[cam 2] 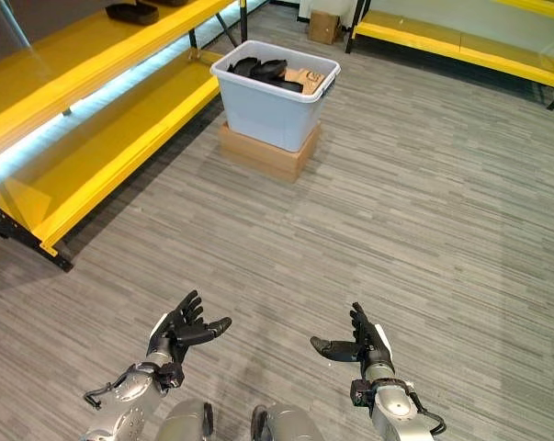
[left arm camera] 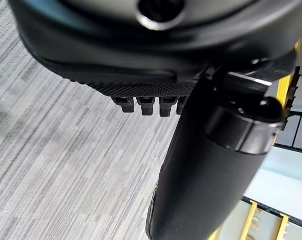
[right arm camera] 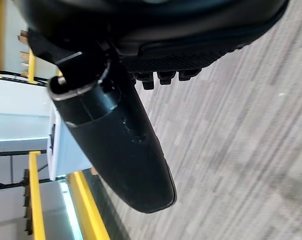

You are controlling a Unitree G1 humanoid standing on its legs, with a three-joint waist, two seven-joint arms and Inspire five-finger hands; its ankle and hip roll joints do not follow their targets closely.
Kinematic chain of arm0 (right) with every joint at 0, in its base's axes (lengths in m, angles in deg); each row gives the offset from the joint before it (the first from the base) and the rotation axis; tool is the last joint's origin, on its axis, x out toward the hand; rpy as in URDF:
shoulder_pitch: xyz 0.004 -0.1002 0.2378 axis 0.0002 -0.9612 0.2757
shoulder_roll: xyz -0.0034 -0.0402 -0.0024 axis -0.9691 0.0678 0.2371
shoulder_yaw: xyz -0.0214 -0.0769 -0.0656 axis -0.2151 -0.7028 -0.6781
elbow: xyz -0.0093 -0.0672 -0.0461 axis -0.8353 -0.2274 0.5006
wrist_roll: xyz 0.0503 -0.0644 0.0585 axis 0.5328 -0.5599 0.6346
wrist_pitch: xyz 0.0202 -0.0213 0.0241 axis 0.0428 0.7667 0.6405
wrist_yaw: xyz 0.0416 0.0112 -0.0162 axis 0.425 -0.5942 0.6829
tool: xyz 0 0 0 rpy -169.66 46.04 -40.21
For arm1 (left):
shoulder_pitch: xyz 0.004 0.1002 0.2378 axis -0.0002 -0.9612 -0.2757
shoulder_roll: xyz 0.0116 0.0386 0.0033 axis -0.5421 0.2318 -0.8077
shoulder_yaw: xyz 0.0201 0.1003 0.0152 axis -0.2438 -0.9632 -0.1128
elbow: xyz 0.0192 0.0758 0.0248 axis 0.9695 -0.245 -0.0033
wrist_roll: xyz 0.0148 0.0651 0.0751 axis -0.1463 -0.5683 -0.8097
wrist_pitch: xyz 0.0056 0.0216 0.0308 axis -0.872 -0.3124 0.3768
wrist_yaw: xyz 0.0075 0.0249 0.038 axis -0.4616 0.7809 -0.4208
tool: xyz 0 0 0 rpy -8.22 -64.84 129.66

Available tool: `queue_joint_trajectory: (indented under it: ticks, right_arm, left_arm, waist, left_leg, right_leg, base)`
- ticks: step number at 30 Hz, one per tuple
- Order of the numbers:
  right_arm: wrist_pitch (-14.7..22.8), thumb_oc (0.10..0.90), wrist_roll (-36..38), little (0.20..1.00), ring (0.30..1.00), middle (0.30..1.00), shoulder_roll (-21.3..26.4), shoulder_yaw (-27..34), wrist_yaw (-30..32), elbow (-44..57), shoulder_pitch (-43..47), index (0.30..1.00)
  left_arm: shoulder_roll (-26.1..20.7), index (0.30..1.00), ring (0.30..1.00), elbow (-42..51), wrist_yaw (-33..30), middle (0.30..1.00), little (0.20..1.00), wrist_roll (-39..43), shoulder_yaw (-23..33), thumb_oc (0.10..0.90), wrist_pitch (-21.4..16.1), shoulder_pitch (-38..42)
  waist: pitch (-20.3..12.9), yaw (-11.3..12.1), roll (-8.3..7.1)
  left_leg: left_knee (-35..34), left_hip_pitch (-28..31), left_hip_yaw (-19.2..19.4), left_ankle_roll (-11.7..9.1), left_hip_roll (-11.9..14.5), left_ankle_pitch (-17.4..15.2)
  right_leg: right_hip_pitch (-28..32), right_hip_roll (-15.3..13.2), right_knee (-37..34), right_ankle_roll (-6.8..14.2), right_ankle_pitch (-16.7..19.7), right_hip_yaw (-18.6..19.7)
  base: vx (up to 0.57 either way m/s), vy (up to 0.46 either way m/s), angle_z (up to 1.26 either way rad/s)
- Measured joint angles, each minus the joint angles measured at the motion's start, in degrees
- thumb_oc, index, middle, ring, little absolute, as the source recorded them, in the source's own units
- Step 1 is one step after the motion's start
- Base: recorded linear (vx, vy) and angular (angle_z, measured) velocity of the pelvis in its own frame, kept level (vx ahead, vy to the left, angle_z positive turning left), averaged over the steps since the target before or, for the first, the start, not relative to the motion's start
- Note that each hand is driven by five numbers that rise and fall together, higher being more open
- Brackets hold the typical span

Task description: Move parts from the plastic box to the shelf.

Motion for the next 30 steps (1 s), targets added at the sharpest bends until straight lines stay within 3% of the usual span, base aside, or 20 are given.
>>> queue_joint_trajectory:
  ticks: [2,4,5,7,8,9,10,11,13,15,16,17,18,19,20,22,24,26,28,30]
  right_arm:
    - [0.4,0.9,0.0,1.0,1.0,1.0,0.2,0.2,0.3,-0.4,-0.3,1.0]
    - [0.3,0.9,0.0,1.0,1.0,1.0,0.3,0.2,0.4,-0.6,-0.5,1.0]
    - [0.3,0.9,-0.8,1.0,1.0,1.0,0.2,0.2,0.3,-0.1,-1.7,1.0]
    - [0.3,0.9,-0.9,1.0,1.0,1.0,0.5,0.4,0.2,0.0,-2.7,1.0]
    - [-0.2,0.9,-1.1,1.0,1.0,1.0,0.1,1.5,-0.2,-0.2,-4.2,1.0]
    - [-0.9,0.9,-1.1,1.0,1.0,1.0,0.2,1.7,0.0,-0.3,-4.7,1.0]
    - [-0.9,0.9,-1.1,1.0,1.0,1.0,1.4,1.7,-0.6,0.0,-4.6,1.0]
    - [-0.9,0.9,-1.1,1.0,1.0,1.0,0.8,1.7,-0.6,0.0,-3.9,1.0]
    - [-1.0,0.9,-1.1,1.0,1.0,1.0,-0.2,1.4,-1.5,0.6,-3.1,1.0]
    - [-0.9,0.9,-1.1,1.0,1.0,1.0,-1.5,1.0,-1.8,1.3,-3.2,1.0]
    - [-0.7,0.9,-1.1,1.0,1.0,1.0,-2.8,0.7,-1.7,2.1,-3.1,1.0]
    - [-0.1,0.9,-1.1,1.0,1.0,1.0,-2.9,-0.1,-2.1,2.7,-3.0,1.0]
    - [0.1,0.9,-1.1,1.0,1.0,1.0,-3.5,-0.2,-2.3,2.8,-2.5,1.0]
    - [0.1,0.9,-1.1,1.0,1.0,1.0,-3.7,-0.2,-2.2,2.9,-2.8,1.0]
    - [0.0,0.9,-1.1,1.0,1.0,1.0,-3.6,-0.2,-2.4,3.0,-3.4,1.0]
    - [0.0,0.9,-1.1,1.0,1.0,1.0,-3.6,0.0,-2.4,3.6,-3.9,1.0]
    - [0.0,0.9,-1.1,1.0,1.0,1.0,-3.4,0.1,-2.2,3.6,-4.5,1.0]
    - [-0.1,0.9,-1.1,1.0,1.0,1.0,-3.4,0.5,-2.2,3.8,-4.5,1.0]
    - [-0.2,0.9,-1.1,1.0,1.0,1.0,-3.3,0.8,-2.2,3.5,-4.7,1.0]
    - [-0.1,0.9,-1.1,1.0,1.0,1.0,-2.9,1.0,-2.4,3.5,-5.1,1.0]
  left_arm:
    - [0.3,1.0,1.0,-0.5,-0.1,1.0,1.0,0.0,0.2,0.9,-0.2,-0.4]
    - [0.4,1.0,1.0,-0.6,-0.4,1.0,1.0,0.0,0.3,0.9,-0.2,-1.3]
    - [0.4,1.0,1.0,-0.7,-0.5,1.0,1.0,0.0,0.4,0.9,-0.2,-2.6]
    - [0.7,1.0,1.0,-0.7,-0.4,1.0,1.0,-0.1,0.4,0.9,-0.2,-2.9]
    - [-0.1,1.0,1.0,0.0,0.3,1.0,1.0,-0.2,-0.4,0.9,0.0,-1.9]
    - [0.1,1.0,1.0,-0.1,0.6,1.0,1.0,-0.2,-0.4,0.9,0.0,-1.6]
    - [0.9,1.0,1.0,0.4,0.7,1.0,1.0,-0.2,-0.2,0.9,-0.8,-1.7]
    - [0.5,1.0,1.0,0.6,0.8,1.0,1.0,-0.2,-0.1,0.9,-0.8,-1.2]
    - [0.4,1.0,1.0,0.5,0.6,1.0,1.0,-0.6,0.2,0.9,-0.8,-0.6]
    - [-0.1,1.0,1.0,1.4,0.2,1.0,1.0,-0.7,0.7,0.9,-0.9,-0.7]
    - [-0.5,1.0,1.0,1.3,-0.2,1.0,1.0,-0.7,1.0,0.9,-1.0,-1.1]
    - [-0.7,1.0,1.0,1.8,-0.7,1.0,1.0,-0.7,1.7,0.9,-1.2,-1.8]
    - [-1.1,1.0,1.0,1.7,-1.3,1.0,1.0,-0.7,2.2,0.9,-1.0,-1.8]
    - [-1.4,1.0,1.0,1.7,-1.4,1.0,1.0,-0.7,2.2,0.9,-1.0,-1.8]
    - [-1.9,1.0,1.0,2.4,-1.4,1.0,1.0,-0.8,2.4,0.9,-1.6,-1.9]
    - [-2.6,1.0,1.0,2.3,-1.4,1.0,1.0,-1.0,3.8,0.9,-1.6,-1.6]
    - [-2.6,1.0,1.0,2.2,-1.3,1.0,1.0,-1.3,3.9,0.9,-1.6,-1.9]
    - [-1.8,1.0,1.0,1.6,-1.1,1.0,1.0,-1.3,3.6,0.9,-1.5,-1.8]
    - [-1.3,1.0,1.0,0.6,-0.9,1.0,1.0,-1.5,3.0,0.9,-1.1,-2.1]
    - [-1.3,1.0,1.0,0.3,0.1,1.0,1.0,-3.0,2.5,0.9,-1.0,-2.7]
  waist:
    - [0.7,1.0,1.02]
    - [0.8,1.4,1.63]
    - [0.5,1.2,2.24]
    - [0.0,0.8,3.21]
    - [0.0,0.2,2.82]
    - [-0.4,0.4,1.78]
    - [-1.0,1.2,2.9]
    - [-1.0,1.1,2.57]
    - [-1.2,1.4,2.83]
    - [-1.0,1.2,2.94]
    - [-0.9,0.6,3.63]
    - [-0.5,1.0,4.62]
    - [0.2,0.8,5.43]
    - [0.2,0.5,6.07]
    - [0.9,0.2,6.09]
    - [2.3,-1.0,5.82]
    - [3.2,-1.9,4.21]
    - [3.9,-2.2,2.83]
    - [4.0,-2.3,2.56]
    - [3.9,-2.4,2.7]
  left_leg:
    - [-24.2,2.2,-1.9,-2.0,2.8,5.0]
    - [-27.0,2.3,-2.2,-2.2,4.0,7.5]
    - [-23.0,2.7,-2.0,-1.6,3.2,10.1]
    - [-24.0,5.0,-2.1,-0.7,1.3,12.9]
    - [-24.5,6.4,0.0,0.5,-1.4,9.6]
    - [-25.1,6.6,0.0,1.4,-3.3,10.0]
    - [-25.9,7.0,-0.3,-0.3,-4.0,12.1]
    - [-24.2,6.5,1.2,0.2,-6.1,10.4]
    - [-23.2,8.1,3.7,2.6,-9.7,7.4]
    - [-22.6,10.3,4.8,5.2,-11.5,4.5]
    - [-23.7,12.4,4.3,4.5,-12.2,3.8]
    - [-24.1,14.3,4.0,7.8,-12.8,0.8]
    - [-24.7,15.7,4.3,6.1,-12.4,2.1]
    - [-24.7,16.3,4.0,6.2,-12.4,2.0]
    - [-26.0,19.0,3.0,8.6,-13.2,-0.4]
    - [-28.2,21.8,2.4,6.4,-13.6,1.1]
    - [-28.5,24.0,0.9,5.5,-15.2,-2.2]
    - [-27.5,25.2,0.6,5.0,-16.5,-5.3]
    - [-26.5,27.5,0.8,5.2,-16.8,-6.9]
    - [-25.7,30.2,0.1,3.3,-16.7,-9.4]
  right_leg:
    - [3.2,1.6,-2.6,0.0,0.5,1.0]
    - [5.2,2.1,-4.0,0.3,0.3,1.7]
    - [8.9,1.7,-6.6,1.9,-0.6,2.6]
    - [10.0,1.7,-6.6,3.3,-1.4,3.4]
    - [12.1,-1.1,-7.6,5.0,-2.9,2.6]
    - [12.1,-3.3,-6.8,6.3,-3.7,2.6]
    - [10.8,-4.8,-4.7,7.6,-4.1,3.4]
    - [10.8,-7.1,-3.9,8.9,-4.6,4.0]
    - [7.6,-10.8,6.2,9.7,-3.5,4.0]
    - [1.5,-13.9,20.1,8.2,2.1,5.3]
    - [-2.1,-15.9,27.1,7.8,2.5,5.4]
    - [-5.8,-15.9,29.0,9.0,2.8,5.2]
    - [-7.4,-16.3,30.1,8.9,2.8,4.1]
    - [-8.9,-15.9,29.6,8.6,3.2,3.8]
    - [-12.0,-14.9,28.3,9.3,3.4,3.4]
    - [-15.2,-13.3,21.2,9.3,3.8,2.1]
    - [-20.1,-11.3,15.3,9.4,6.0,1.3]
    - [-20.1,-10.9,-1.9,9.6,9.1,-1.6]
    - [-18.9,-11.7,-8.2,9.0,12.3,-4.8]
    - [-15.8,-12.0,-10.8,8.8,16.5,-6.1]
  base:
    - [0.49,0.262,-0.28]
    - [0.27,0.164,-0.43]
    - [0.5,0.377,-0.36]
    - [0.56,0.437,-0.04]
    - [0.25,0.203,0.35]
    - [0.35,0.274,0.28]
    - [0.34,0.282,0.1]
    - [0.43,0.387,0.01]
    - [0.36,0.505,0.24]
    - [0.29,0.385,0.28]
    - [0.23,0.209,0.1]
    - [0.34,0.272,0.1]
    - [0.23,0.102,0.05]
    - [0.36,0.123,0.26]
    - [0.34,0.066,0.24]
    - [0.47,-0.013,0.33]
    - [0.58,-0.085,0.3]
    - [0.41,-0.085,0.1]
    - [0.27,-0.064,0.09]
    - [0.47,-0.168,0.22]
